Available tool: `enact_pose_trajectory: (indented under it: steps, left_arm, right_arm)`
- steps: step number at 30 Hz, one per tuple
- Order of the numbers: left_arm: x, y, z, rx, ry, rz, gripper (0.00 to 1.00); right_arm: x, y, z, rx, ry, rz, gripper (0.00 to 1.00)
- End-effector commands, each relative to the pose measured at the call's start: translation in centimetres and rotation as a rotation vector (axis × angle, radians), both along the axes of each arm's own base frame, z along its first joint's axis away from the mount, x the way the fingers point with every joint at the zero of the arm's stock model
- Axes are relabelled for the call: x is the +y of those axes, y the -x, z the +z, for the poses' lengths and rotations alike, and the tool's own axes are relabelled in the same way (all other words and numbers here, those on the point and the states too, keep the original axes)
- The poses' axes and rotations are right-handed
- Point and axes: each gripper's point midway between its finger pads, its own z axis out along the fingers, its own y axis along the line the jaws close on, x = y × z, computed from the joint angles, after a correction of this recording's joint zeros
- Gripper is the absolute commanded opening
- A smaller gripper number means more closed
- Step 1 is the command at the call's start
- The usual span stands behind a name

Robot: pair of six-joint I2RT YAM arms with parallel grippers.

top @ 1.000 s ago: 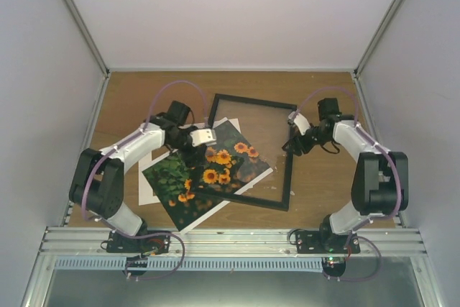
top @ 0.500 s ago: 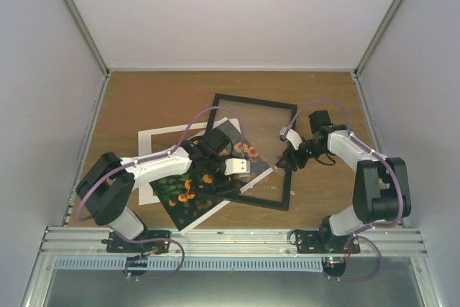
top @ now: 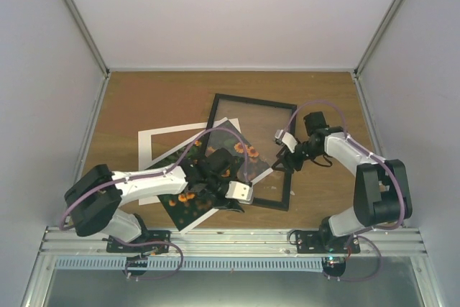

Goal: Put the photo into the frame
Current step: Place the photo frame item in the photo frame.

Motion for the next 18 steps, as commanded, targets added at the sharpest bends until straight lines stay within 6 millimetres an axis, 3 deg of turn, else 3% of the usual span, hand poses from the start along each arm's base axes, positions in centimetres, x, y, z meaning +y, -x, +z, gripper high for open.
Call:
enact_pose_trajectory:
  steps: [1, 9, 18]
  left_arm:
    - [-1.6, -1.3, -1.1, -0.055, 0.016, 0.044, 0.45]
    - [-2.2, -2.2, -3.3, -0.08, -0.016, 0.068, 0.43]
    - [-2.4, -2.3, -5.2, -0.068, -0.057, 0.067, 0.41]
  right_arm:
    - [0.7, 0.7, -0.3, -0.035, 0.01, 0.04, 0.62]
    - [1.0, 1.5, -1.8, -0.029, 0.076, 0.03, 0.61]
    - [0.9, 1.7, -1.5, -0.044, 0.092, 0.005, 0.61]
